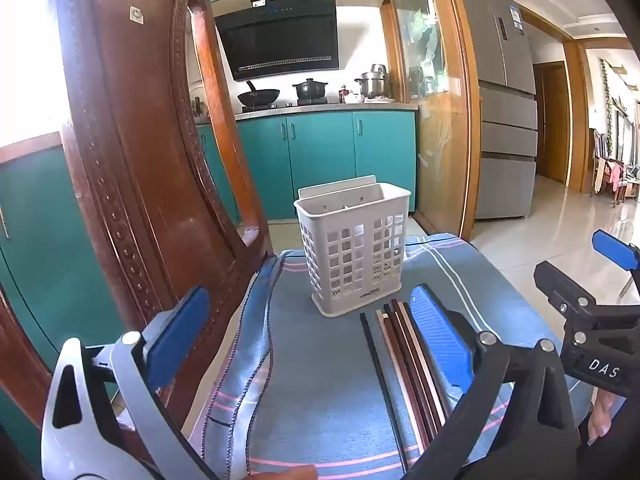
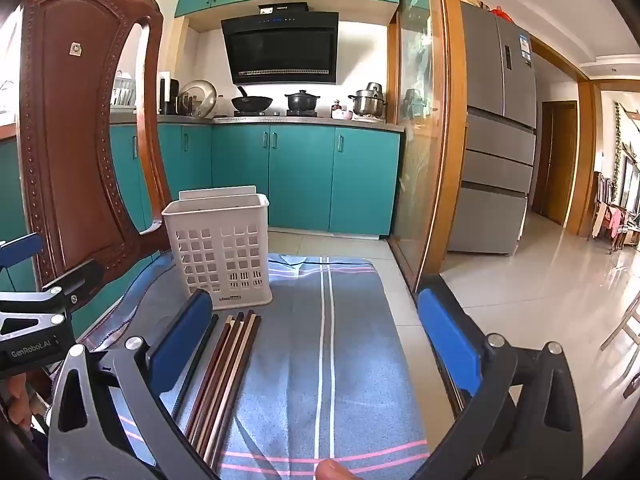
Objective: Organize utensils
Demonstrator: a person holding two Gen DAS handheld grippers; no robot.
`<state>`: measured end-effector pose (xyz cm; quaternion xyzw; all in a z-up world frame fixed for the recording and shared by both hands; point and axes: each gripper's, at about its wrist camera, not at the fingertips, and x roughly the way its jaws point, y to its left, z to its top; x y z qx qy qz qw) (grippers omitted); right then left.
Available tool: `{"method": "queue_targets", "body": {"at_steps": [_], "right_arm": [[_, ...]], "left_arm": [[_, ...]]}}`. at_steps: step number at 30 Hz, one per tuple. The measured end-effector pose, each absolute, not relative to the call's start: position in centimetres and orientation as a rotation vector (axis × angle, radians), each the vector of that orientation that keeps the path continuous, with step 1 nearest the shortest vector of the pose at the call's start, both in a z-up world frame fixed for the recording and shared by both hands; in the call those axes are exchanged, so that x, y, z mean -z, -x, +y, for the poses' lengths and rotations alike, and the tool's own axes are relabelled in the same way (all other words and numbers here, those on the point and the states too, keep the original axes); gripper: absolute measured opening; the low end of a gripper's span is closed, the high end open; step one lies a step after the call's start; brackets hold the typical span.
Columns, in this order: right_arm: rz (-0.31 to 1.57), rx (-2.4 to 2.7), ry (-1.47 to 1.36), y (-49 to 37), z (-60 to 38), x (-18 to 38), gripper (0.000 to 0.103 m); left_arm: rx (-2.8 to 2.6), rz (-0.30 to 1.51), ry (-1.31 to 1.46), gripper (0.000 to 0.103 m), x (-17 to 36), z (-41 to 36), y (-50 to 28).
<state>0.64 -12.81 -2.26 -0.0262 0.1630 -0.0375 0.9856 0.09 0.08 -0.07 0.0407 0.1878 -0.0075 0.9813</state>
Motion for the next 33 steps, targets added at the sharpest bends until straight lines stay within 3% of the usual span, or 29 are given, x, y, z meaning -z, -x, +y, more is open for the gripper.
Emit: {"method": "queue_targets", "body": {"at_steps": [33], "right_arm": [[0.312,0.073,0.059,-0.2,-12.8,2.2,0.101]], "left_arm": [[0.011,0.362,-0.094,0.100,-1.0,-0.2,0.5]]}}
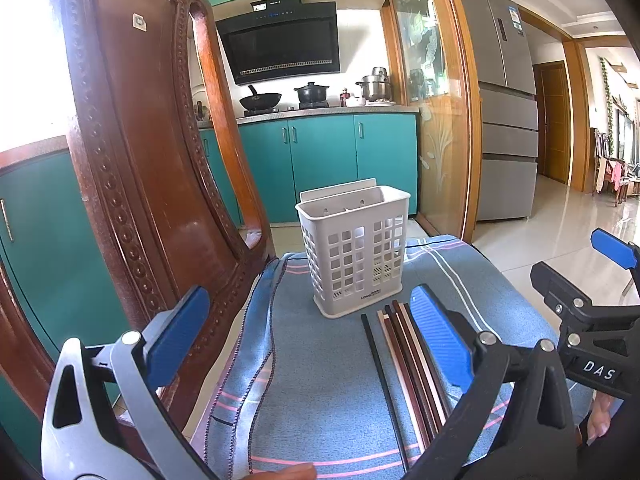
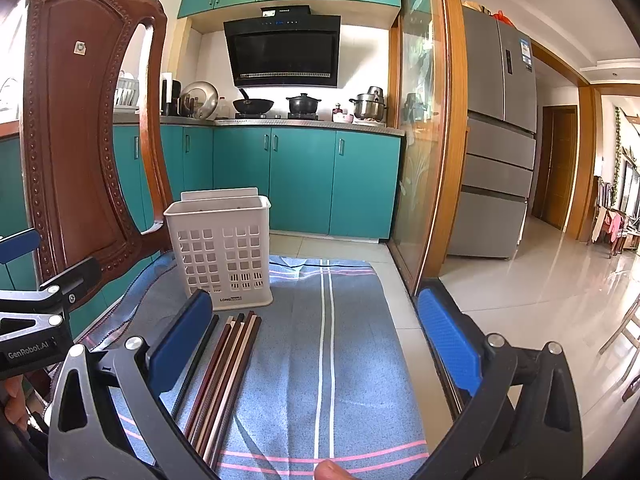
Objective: Organize utensils
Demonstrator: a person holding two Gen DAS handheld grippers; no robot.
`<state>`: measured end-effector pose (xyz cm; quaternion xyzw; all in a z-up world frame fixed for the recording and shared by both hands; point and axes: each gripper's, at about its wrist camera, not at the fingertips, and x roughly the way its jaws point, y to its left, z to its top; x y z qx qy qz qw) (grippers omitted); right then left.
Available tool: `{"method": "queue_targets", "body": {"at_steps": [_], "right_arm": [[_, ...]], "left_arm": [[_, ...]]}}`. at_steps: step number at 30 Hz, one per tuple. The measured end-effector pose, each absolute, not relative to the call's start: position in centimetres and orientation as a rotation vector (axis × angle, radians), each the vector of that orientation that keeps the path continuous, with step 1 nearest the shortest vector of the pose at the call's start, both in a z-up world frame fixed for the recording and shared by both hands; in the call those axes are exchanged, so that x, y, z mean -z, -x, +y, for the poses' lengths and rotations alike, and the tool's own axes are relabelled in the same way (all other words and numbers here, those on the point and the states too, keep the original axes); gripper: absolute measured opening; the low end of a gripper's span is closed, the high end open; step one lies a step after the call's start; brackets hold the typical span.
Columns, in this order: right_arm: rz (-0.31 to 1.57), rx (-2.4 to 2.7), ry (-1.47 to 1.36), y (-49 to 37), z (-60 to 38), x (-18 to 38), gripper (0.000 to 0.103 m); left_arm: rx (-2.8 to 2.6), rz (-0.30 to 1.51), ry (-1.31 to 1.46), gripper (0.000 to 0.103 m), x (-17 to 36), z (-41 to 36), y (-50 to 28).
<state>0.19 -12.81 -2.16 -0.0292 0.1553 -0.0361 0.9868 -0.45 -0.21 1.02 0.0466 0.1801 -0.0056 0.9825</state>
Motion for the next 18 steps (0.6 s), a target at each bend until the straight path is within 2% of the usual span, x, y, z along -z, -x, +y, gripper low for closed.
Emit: {"method": "queue_targets", "body": {"at_steps": [18], "right_arm": [[0.302,0.076,0.065,0.08,-12.80,2.10,0.100]], "left_arm": [[0.009,0.354,-0.095,0.100,-1.33,0.63,0.35]]}}
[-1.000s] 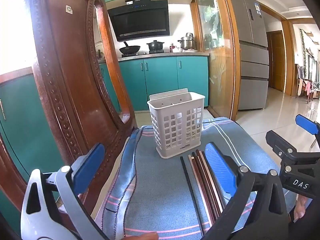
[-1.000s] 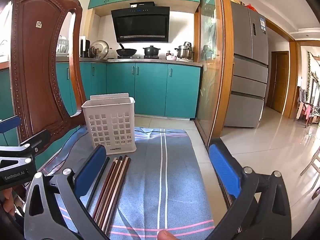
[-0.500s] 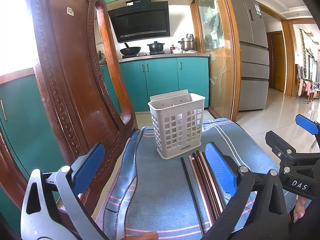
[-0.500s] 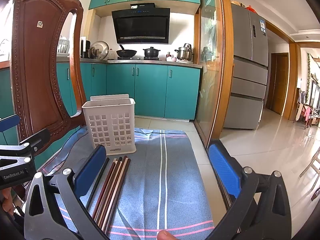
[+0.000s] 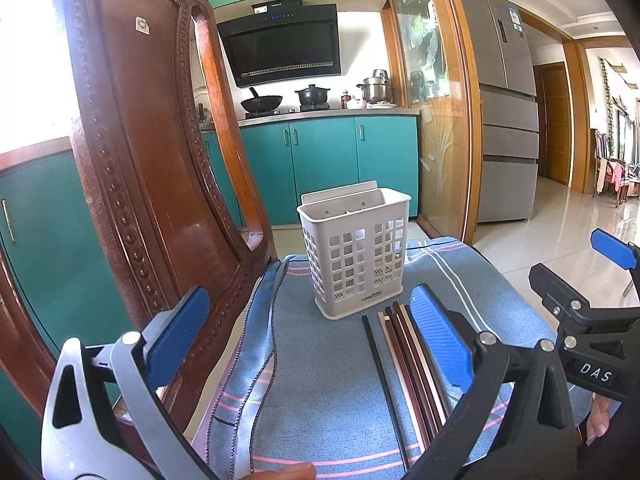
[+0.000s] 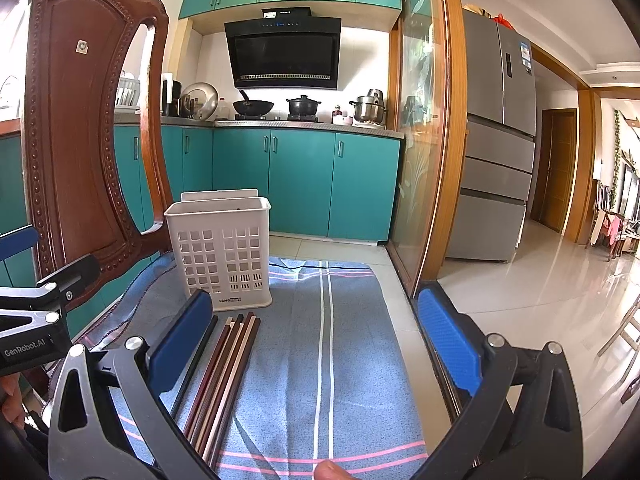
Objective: Organize utensils
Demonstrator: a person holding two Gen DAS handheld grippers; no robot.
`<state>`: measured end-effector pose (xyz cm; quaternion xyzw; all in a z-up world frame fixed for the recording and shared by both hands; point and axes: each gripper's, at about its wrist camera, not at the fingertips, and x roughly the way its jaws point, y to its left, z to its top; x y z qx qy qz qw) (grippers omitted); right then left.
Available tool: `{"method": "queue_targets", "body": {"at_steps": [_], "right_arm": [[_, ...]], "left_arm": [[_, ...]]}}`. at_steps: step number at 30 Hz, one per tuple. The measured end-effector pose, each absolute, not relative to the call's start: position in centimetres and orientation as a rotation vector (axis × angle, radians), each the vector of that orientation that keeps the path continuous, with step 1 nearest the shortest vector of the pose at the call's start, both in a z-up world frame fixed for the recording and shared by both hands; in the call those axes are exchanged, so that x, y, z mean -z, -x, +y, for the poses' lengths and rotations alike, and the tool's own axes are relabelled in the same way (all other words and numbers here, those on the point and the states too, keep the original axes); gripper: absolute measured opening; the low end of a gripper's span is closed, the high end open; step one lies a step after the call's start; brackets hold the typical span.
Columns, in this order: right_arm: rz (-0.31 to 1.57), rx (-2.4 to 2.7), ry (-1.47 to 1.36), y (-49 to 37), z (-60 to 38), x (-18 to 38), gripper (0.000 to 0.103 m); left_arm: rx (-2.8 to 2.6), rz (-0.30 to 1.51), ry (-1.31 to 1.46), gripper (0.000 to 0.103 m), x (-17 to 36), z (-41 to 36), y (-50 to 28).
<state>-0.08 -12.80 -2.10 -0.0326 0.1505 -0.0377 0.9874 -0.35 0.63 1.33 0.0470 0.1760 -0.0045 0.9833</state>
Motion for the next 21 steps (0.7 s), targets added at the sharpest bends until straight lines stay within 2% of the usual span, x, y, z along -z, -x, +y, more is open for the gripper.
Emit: {"method": "queue_targets", "body": {"at_steps": [21], "right_arm": [[0.301,0.076,0.069,0.11,-12.63,2.08,0.100]], "left_arm": [[0.007,0.345,-0.096,0.100,-1.17,0.40,0.72]]}}
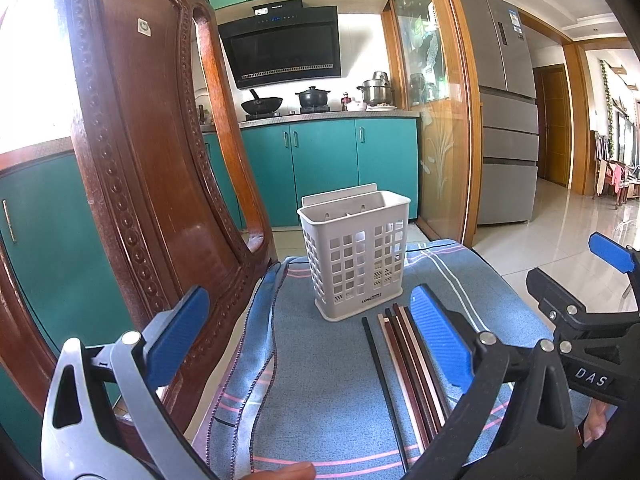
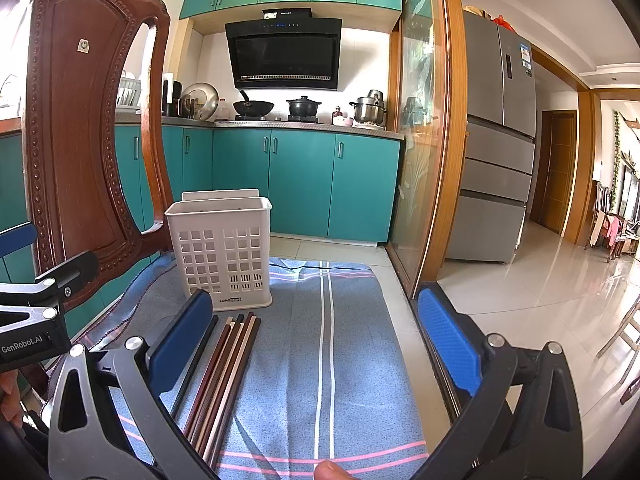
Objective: Organize utensils
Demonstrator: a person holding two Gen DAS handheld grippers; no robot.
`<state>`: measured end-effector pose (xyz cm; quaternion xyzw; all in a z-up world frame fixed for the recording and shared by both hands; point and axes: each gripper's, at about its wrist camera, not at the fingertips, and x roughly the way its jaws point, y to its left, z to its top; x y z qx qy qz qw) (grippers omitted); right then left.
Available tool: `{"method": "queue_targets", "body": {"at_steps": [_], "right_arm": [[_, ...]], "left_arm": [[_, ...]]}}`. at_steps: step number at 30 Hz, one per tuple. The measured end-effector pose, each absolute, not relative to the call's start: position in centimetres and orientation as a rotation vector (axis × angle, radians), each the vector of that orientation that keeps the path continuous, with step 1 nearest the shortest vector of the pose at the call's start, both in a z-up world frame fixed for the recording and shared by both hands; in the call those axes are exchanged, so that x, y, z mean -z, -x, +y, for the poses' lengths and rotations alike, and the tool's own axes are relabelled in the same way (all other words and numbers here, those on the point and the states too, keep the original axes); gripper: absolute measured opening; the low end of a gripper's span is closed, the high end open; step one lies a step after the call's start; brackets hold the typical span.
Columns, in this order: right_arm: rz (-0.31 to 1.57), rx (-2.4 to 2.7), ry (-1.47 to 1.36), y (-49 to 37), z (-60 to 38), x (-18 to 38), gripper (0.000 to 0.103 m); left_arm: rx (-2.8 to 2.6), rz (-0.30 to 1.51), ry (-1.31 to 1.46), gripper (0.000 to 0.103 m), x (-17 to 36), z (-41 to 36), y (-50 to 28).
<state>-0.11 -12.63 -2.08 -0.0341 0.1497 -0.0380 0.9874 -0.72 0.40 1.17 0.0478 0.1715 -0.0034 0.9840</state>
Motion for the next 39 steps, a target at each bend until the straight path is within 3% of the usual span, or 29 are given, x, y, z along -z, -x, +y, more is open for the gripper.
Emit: {"method": "queue_targets", "body": {"at_steps": [32,36,39], "right_arm": [[0.295,0.075,0.077,0.1,-12.4,2.3,0.101],[0.317,0.087,0.087,-0.5,-12.4,2.5,0.101],[0.458,0.080,0.120,-3.0,-12.9,3.8,0.100]], "left_arm": [[0.006,0.340,-0.108,0.100,-0.5,0.1,0.9],[0.006,0.414,-0.113,0.100,0.5,0.3,-0.4],[0.041,0.538,-0.103,0.100,2.3,0.5,-2.2]]}}
